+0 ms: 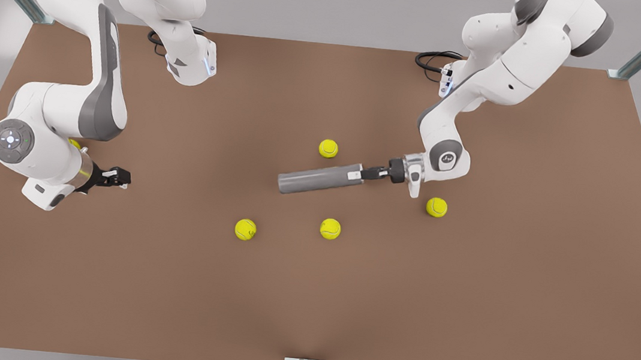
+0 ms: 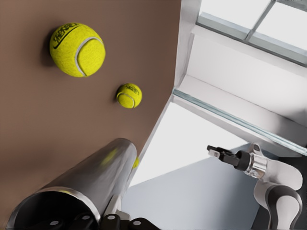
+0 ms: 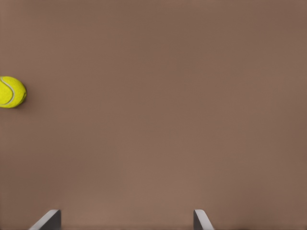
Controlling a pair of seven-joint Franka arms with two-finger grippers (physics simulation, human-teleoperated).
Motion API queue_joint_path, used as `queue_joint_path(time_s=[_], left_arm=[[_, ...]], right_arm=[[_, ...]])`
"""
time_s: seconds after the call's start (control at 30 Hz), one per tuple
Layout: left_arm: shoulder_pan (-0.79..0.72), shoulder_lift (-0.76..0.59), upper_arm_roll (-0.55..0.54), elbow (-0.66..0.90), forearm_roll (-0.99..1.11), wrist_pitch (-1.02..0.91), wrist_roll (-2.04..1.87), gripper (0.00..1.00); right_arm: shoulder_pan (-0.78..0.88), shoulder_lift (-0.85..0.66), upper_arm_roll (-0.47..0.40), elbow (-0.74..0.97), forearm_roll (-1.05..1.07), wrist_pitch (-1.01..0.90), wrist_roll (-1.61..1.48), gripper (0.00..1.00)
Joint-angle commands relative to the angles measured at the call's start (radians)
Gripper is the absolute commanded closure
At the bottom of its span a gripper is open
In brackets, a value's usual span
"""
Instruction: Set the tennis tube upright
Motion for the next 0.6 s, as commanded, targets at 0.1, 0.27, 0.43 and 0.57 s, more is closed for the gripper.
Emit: queue_joint_path(time_s=[0.1,0.27,0.43,0.57], left_arm=[[0.017,-0.065,0.0,0.018,0.09,0.0,-0.175,0.79],[0.073,-0.117,-0.002,0.05,0.283,-0.004,-0.388,0.79],[0.101,-0.192,0.005,0.081,0.472,0.0,-0.568,0.79],[0.144,-0.213,0.006,0.134,0.684,-0.005,-0.709,0.79]], right_arm=[[0.0,-0.002,0.0,-0.001,0.0,0.002,0.0,0.0],[0.0,-0.002,0.0,-0.001,0.0,0.002,0.0,0.0],[0.0,-0.002,0.0,-0.001,0.0,0.002,0.0,0.0],[-0.001,-0.002,0.0,-0.001,0.0,0.0,0.0,0.0]])
